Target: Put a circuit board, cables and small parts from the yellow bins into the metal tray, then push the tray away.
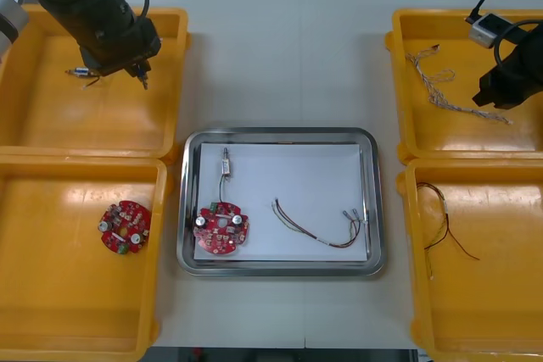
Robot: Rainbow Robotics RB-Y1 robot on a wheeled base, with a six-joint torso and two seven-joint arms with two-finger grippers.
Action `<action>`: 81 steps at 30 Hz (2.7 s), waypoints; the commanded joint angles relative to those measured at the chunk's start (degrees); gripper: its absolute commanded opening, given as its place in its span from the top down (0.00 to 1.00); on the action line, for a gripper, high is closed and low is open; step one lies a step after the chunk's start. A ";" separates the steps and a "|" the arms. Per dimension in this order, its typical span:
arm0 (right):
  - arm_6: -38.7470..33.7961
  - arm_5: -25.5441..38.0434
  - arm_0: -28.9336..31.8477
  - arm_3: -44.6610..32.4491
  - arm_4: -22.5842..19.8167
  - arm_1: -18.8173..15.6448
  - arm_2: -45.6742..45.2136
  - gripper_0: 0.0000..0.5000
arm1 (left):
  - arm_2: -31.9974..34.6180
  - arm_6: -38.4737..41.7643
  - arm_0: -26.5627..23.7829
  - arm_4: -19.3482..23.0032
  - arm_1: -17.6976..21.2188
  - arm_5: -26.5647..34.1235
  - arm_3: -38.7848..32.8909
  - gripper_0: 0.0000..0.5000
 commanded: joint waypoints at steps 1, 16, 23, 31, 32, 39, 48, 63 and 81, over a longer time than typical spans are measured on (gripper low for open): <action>7.30 -5.16 1.53 -1.42 -1.64 -4.39 5.04 0.00 | 3.24 0.64 1.47 0.36 3.21 4.62 -7.16 1.00; 11.25 -19.13 -0.05 6.75 -11.31 -8.79 14.53 0.00 | 4.29 13.74 10.52 -2.54 3.65 11.21 -33.80 1.00; 13.71 -21.33 -0.93 10.71 -11.92 -8.79 16.20 0.00 | 4.20 16.99 13.25 -2.54 3.47 13.59 -42.41 1.00; 15.47 -24.14 -4.71 15.90 -14.12 -8.70 20.86 0.00 | 4.20 17.78 14.04 -1.93 3.56 14.55 -45.22 1.00; 15.56 -24.06 -4.89 16.25 -14.65 -8.70 20.86 0.00 | 4.20 17.78 14.04 -1.93 3.47 14.55 -45.22 1.00; 16.53 -24.50 -6.12 18.44 -17.90 -8.17 20.95 0.00 | 4.20 17.60 14.13 -2.10 3.56 14.64 -45.22 1.00; 16.88 -26.87 -6.21 19.94 -18.25 -7.82 24.82 0.00 | 4.29 17.51 14.39 -2.28 3.56 14.73 -45.22 1.00; 17.58 -27.66 -6.91 26.00 -18.78 -5.45 25.87 0.00 | 4.20 17.25 14.39 -2.19 3.56 14.82 -45.22 1.00; 16.35 -30.56 -6.91 26.00 -20.36 -3.60 28.42 0.05 | 4.29 14.00 14.39 -1.05 3.56 17.81 -45.22 1.00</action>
